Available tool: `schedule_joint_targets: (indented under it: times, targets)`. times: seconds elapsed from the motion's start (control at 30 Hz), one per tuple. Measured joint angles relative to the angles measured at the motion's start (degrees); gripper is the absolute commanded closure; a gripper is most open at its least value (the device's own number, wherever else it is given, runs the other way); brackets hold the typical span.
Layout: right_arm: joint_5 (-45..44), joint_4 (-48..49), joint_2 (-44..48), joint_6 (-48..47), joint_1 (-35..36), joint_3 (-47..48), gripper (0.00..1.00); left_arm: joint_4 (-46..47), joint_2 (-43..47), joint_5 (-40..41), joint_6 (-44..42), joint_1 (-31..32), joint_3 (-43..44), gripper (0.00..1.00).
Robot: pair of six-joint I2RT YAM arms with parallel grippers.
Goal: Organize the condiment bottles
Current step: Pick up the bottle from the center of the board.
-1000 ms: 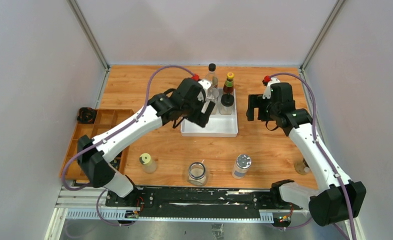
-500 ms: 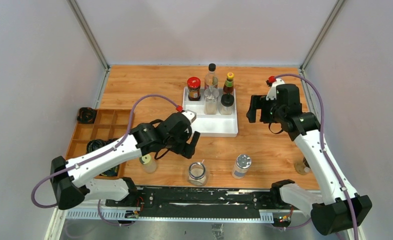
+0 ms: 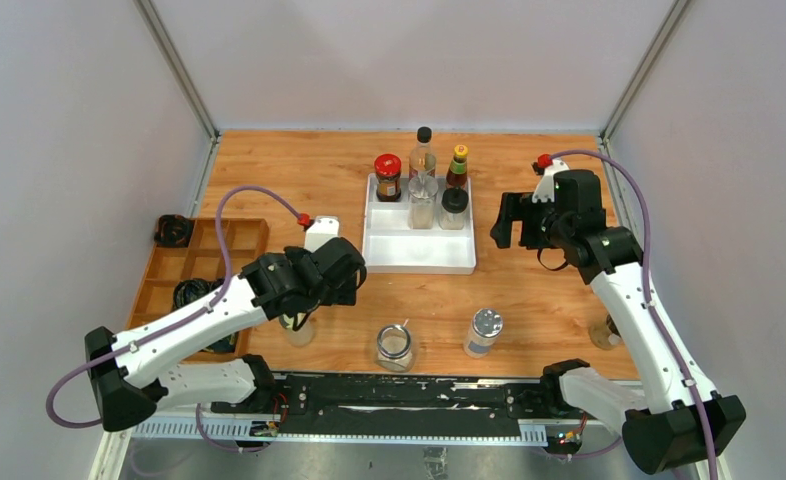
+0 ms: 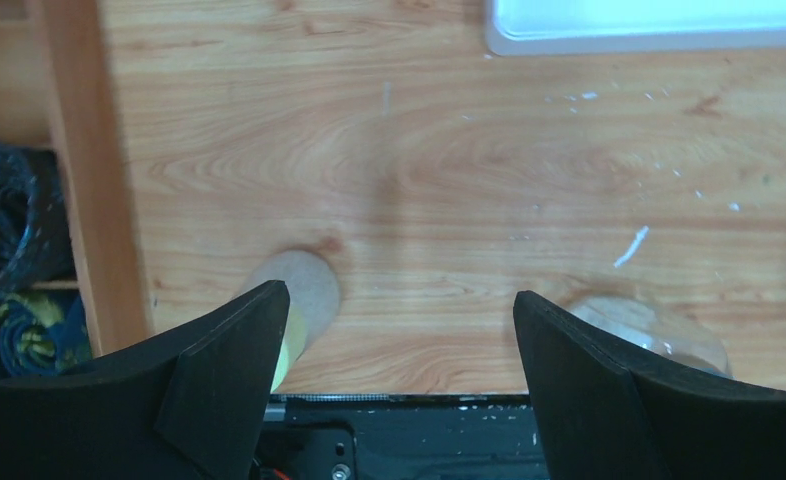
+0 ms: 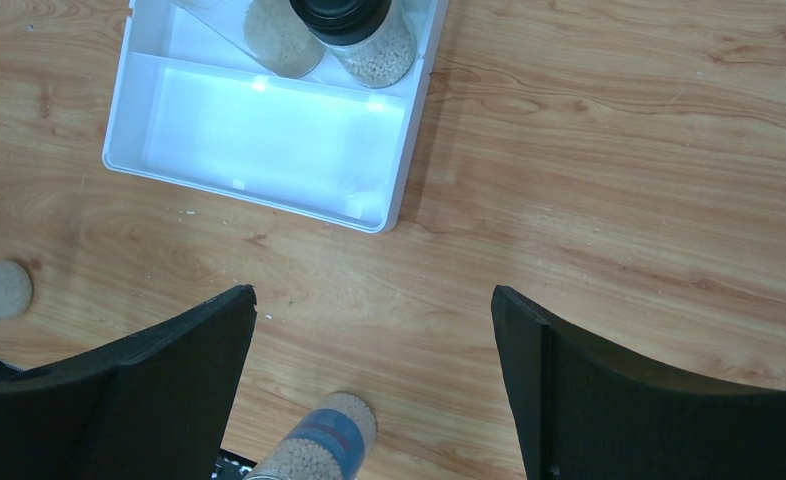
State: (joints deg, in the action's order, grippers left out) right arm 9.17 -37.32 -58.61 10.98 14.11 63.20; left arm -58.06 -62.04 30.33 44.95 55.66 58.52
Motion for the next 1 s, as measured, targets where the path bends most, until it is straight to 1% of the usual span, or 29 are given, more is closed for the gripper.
schedule_joint_targets:
  times: [0.03,0.07,0.1,0.23,0.4,0.5,0.67,0.73,0.83,0.9,1.0]
  targets:
    - [0.11,0.0,0.0,0.0,0.0,-0.04,0.06,-1.01,0.07,1.07,1.46,-0.04,0.17,0.1]
    - [0.28,-0.02,0.0,0.02,0.0,-0.07,0.06,-2.4,0.17,2.23,3.63,-0.22,0.26,0.06]
    - [0.37,0.0,0.0,0.02,0.0,-0.09,0.06,-3.5,0.28,2.89,5.27,-0.48,0.26,0.04]
    - [0.85,0.09,0.02,0.02,0.0,-0.46,0.06,-7.8,0.76,4.35,11.5,-1.25,-0.22,0.0]
    - [1.36,0.11,0.07,0.02,0.0,-1.53,0.07,-12.7,1.22,4.44,18.56,-1.64,-2.56,0.0]
    - [1.73,0.24,0.17,0.09,0.0,-2.14,0.07,-14.84,1.22,3.19,22.32,-2.14,-4.81,0.0]
    - [2.16,0.48,0.31,0.15,0.0,-2.91,0.07,-17.38,1.2,1.4,26.8,-2.29,-7.67,0.0]
    - [2.27,0.48,0.31,0.15,0.0,-3.08,0.07,-17.79,1.73,1.16,28.0,-2.32,-8.41,0.02]
    - [2.4,0.55,0.31,0.17,0.0,-3.15,0.07,-18.1,2.95,1.14,29.0,-2.36,-9.01,0.12]
    - [2.43,0.79,0.31,0.17,0.0,-3.28,0.07,-18.34,3.82,1.14,29.44,-2.58,-9.33,0.15]
    - [2.62,1.22,0.31,0.22,0.0,-3.69,0.07,-18.56,4.22,1.22,29.86,-2.82,-9.42,0.16]
